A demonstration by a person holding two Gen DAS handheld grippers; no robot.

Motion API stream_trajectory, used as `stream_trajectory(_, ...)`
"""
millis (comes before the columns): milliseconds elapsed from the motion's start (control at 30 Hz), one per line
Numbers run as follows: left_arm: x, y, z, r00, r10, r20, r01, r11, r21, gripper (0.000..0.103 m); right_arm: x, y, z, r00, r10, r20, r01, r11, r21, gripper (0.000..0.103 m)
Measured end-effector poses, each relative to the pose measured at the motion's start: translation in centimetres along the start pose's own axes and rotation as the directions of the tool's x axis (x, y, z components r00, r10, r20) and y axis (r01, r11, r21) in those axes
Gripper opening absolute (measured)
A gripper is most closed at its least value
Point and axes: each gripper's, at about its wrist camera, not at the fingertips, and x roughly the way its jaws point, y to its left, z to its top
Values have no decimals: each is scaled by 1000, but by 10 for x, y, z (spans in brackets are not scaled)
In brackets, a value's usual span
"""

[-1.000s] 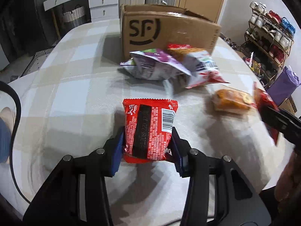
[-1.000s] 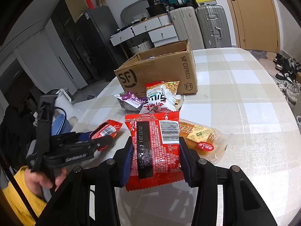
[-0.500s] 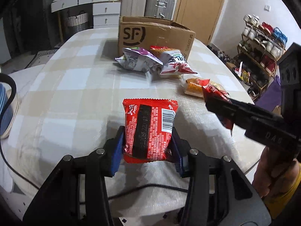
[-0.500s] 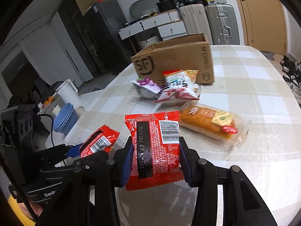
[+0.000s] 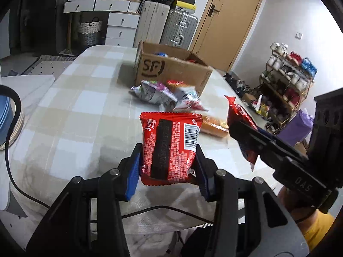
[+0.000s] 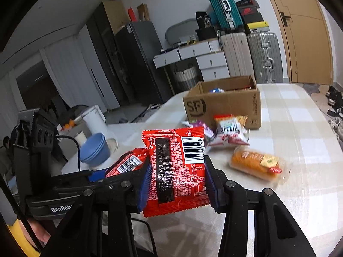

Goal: Organize snacks
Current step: 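Carry both held red wafer packs up and over the cardboard box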

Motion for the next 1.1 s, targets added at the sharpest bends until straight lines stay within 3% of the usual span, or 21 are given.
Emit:
stream_trajectory(500,-10,-19,65,997,-61,55,60,998,17,42,-8,-12,51,996,-5,91,4,1000,11,45)
stream_trajectory(867,18,-6,148,996,-14,89,15,1000,-12,42,6,-18,120,990,-36,137,37,999,-3,45)
stream_trajectory(1100,53,-9,199,996,18,88,-20,1000,18,42,42,-30,168,989,-99,114,100,995,-3,45)
